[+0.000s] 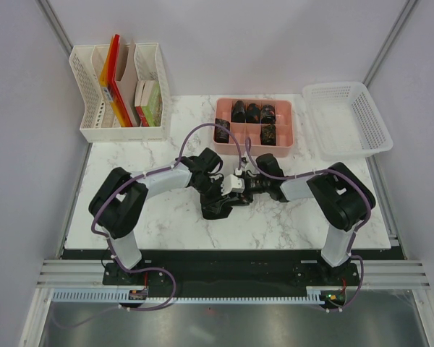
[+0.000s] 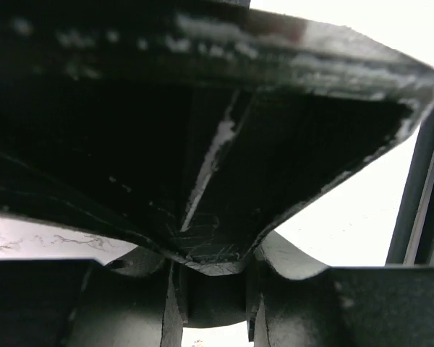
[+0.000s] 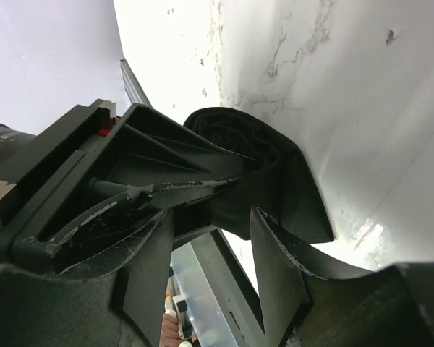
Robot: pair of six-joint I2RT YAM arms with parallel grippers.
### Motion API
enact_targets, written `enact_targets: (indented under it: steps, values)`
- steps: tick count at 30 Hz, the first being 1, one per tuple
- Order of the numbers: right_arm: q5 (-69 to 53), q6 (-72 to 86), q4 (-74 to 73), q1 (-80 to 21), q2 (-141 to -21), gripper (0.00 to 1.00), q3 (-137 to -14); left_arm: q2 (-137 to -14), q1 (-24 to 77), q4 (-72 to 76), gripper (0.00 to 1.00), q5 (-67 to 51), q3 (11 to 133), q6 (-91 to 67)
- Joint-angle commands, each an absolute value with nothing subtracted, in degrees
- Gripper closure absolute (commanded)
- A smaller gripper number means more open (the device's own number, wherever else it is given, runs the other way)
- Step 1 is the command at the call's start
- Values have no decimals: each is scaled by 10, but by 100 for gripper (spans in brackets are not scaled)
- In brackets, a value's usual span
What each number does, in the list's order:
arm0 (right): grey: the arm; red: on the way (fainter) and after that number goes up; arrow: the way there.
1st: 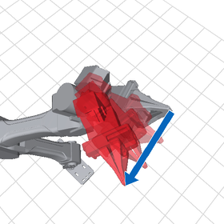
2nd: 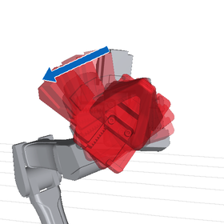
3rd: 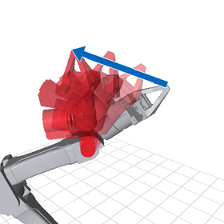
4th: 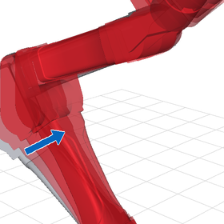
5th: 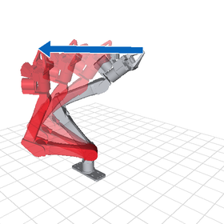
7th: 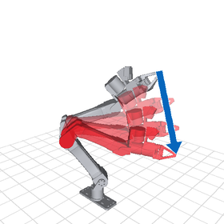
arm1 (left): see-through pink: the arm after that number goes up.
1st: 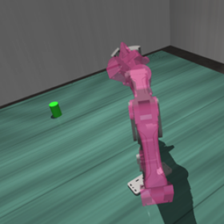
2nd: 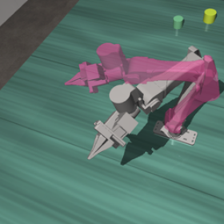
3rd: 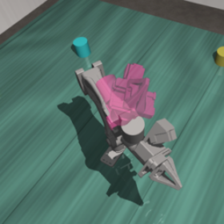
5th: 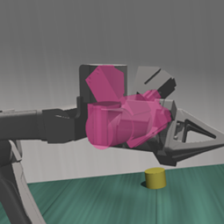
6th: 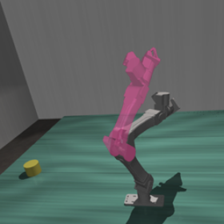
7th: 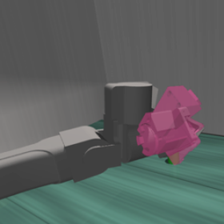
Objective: Roll the ties
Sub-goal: Roll the tie at the center of the board.
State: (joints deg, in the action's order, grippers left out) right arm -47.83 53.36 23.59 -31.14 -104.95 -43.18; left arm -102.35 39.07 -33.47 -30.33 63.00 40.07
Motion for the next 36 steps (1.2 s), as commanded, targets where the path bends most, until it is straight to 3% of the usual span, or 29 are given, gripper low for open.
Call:
enact_targets:
  steps: [1,8,14,17,19,36]
  values:
    - [-468,505,230,-326,-1050,47,-431,-1066,387,-322,71,-235,605,445]
    - [-437,455,162,-326,-1083,53,-457,-1060,387,-323,71,-229,604,443]
    - [-429,432,137,-329,-1096,76,-472,-1057,387,-323,69,-223,611,438]
    - [-429,427,131,-329,-1101,94,-471,-1058,387,-323,67,-221,614,436]
    - [-425,415,120,-328,-1102,100,-472,-1051,387,-325,67,-219,620,432]
    - [-362,358,20,-323,-1149,100,-500,-1019,397,-354,52,-265,673,391]
